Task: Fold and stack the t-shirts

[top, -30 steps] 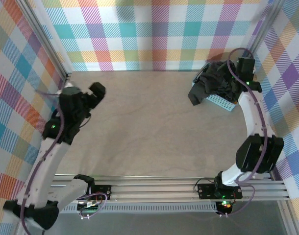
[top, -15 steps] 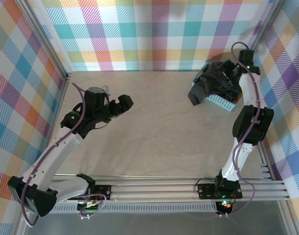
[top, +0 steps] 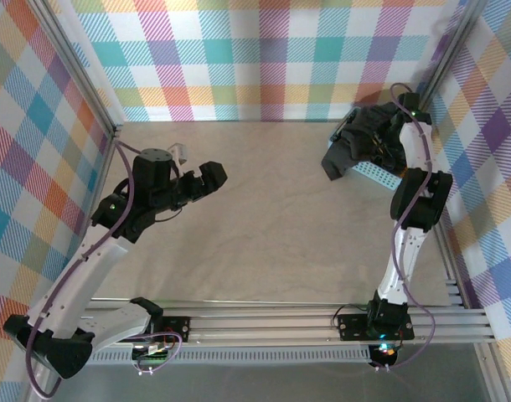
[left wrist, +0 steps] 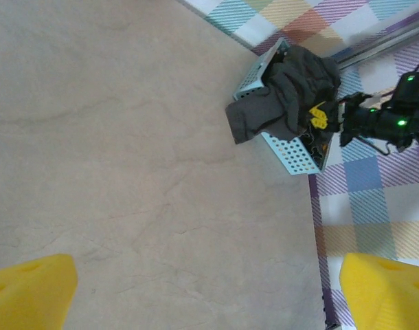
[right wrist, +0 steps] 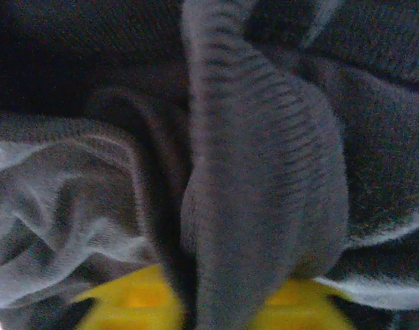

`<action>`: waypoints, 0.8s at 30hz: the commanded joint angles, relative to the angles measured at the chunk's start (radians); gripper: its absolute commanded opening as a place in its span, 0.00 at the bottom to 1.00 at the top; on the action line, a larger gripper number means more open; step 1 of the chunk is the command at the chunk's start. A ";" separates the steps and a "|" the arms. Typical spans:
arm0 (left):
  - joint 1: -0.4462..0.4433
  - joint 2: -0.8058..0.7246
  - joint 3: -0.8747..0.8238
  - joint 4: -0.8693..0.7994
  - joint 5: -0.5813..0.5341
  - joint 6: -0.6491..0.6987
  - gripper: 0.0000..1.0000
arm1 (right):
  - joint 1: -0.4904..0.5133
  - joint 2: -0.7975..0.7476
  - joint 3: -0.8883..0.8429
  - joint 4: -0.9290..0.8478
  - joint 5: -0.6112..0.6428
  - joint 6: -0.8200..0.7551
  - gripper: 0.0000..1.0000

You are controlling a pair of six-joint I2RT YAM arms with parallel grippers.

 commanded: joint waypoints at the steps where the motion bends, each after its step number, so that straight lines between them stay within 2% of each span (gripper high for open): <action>1: -0.004 0.018 0.052 -0.025 -0.012 0.005 0.98 | 0.085 -0.158 -0.037 0.085 0.101 -0.084 0.00; 6: -0.005 0.053 0.049 -0.026 -0.032 -0.003 0.97 | 0.233 -0.454 -0.145 0.215 0.312 -0.191 0.00; 10: -0.007 0.083 0.056 -0.007 -0.028 -0.003 0.96 | 0.303 -0.615 -0.145 0.314 0.374 -0.267 0.00; 12: -0.007 0.094 0.067 -0.015 -0.041 -0.001 0.96 | 0.327 -0.659 -0.106 0.357 0.344 -0.318 0.00; 18: -0.007 0.112 0.111 -0.103 -0.153 0.008 0.96 | 0.419 -0.714 0.036 0.355 0.128 -0.409 0.00; 24: -0.007 0.076 0.145 -0.184 -0.288 0.014 0.97 | 0.638 -0.723 -0.027 0.318 0.027 -0.382 0.00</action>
